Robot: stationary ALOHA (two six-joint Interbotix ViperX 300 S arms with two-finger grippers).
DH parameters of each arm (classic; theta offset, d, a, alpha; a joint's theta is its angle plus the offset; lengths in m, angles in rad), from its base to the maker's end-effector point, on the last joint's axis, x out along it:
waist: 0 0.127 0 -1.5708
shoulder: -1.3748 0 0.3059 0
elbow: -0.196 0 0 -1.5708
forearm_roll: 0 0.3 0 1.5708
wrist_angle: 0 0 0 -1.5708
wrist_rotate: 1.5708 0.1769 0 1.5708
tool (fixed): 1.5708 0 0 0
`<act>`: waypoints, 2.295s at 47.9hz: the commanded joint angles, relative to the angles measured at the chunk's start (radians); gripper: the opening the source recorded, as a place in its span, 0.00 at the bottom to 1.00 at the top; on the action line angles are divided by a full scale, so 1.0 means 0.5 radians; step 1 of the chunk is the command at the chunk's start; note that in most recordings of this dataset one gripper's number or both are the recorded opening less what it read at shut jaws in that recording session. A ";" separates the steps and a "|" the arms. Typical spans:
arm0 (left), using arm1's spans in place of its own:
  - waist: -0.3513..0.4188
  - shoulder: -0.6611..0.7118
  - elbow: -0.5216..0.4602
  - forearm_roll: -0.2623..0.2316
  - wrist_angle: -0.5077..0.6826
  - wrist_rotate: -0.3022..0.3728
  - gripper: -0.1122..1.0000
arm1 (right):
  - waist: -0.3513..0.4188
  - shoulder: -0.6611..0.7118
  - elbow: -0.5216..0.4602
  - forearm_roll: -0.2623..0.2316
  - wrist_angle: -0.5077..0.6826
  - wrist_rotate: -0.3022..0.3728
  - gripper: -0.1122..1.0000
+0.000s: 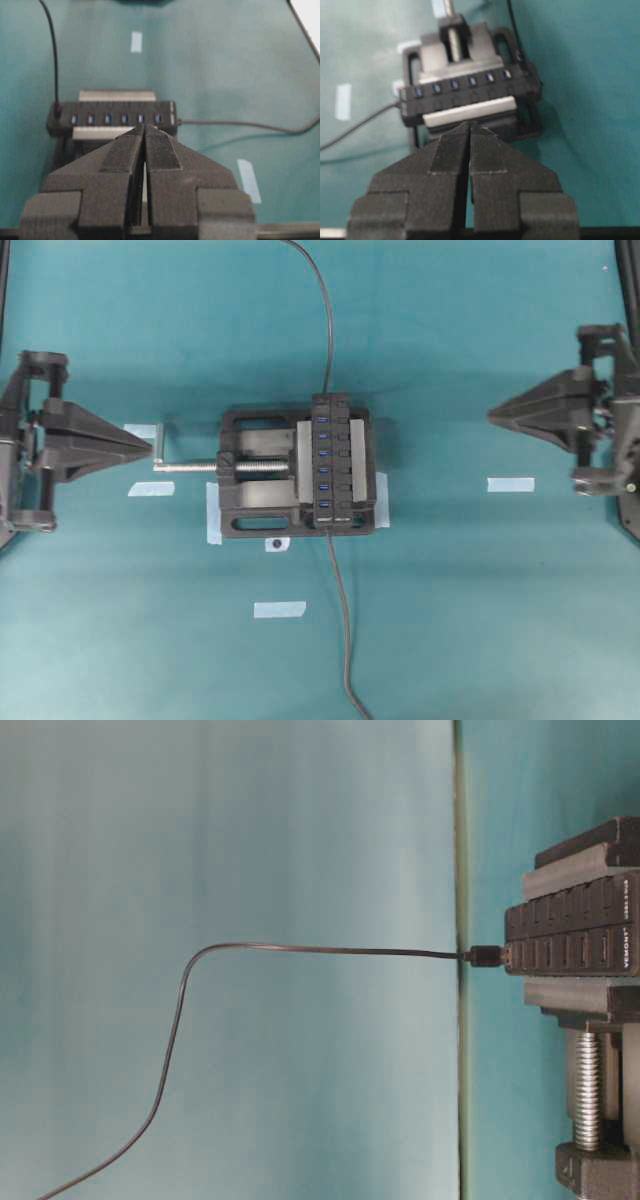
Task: Insert the USB into the center port of the fixed hub
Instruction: 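Move the right gripper over the hub toward the black USB plug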
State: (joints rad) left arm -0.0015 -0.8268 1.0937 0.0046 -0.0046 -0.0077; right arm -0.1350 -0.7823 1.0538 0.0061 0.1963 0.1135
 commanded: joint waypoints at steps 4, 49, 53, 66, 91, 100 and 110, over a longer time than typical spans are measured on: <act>-0.003 0.028 -0.055 0.003 -0.012 -0.003 0.10 | -0.080 0.218 -0.153 -0.034 0.071 0.012 0.11; -0.003 0.037 -0.071 0.003 0.000 -0.012 0.10 | -0.163 1.172 -0.638 -0.077 -0.061 -0.071 0.11; -0.003 0.034 -0.086 0.003 0.003 -0.025 0.10 | -0.163 1.239 -0.678 -0.077 -0.058 -0.071 0.11; -0.018 0.043 -0.089 0.003 0.083 -0.046 0.10 | -0.163 1.399 -0.813 -0.077 -0.034 -0.077 0.11; -0.040 0.049 -0.107 0.003 0.092 -0.055 0.10 | -0.163 1.503 -0.884 -0.077 -0.025 -0.083 0.12; -0.040 0.046 -0.107 0.003 0.092 -0.055 0.10 | -0.163 1.513 -0.905 -0.077 -0.025 -0.156 0.19; -0.043 0.055 -0.107 0.003 0.092 -0.061 0.10 | -0.163 1.552 -0.960 -0.077 -0.018 -0.209 0.50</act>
State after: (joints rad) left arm -0.0199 -0.8038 1.0707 0.0046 0.0460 -0.0368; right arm -0.2148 -0.0015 0.6044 -0.0337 0.1917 0.0199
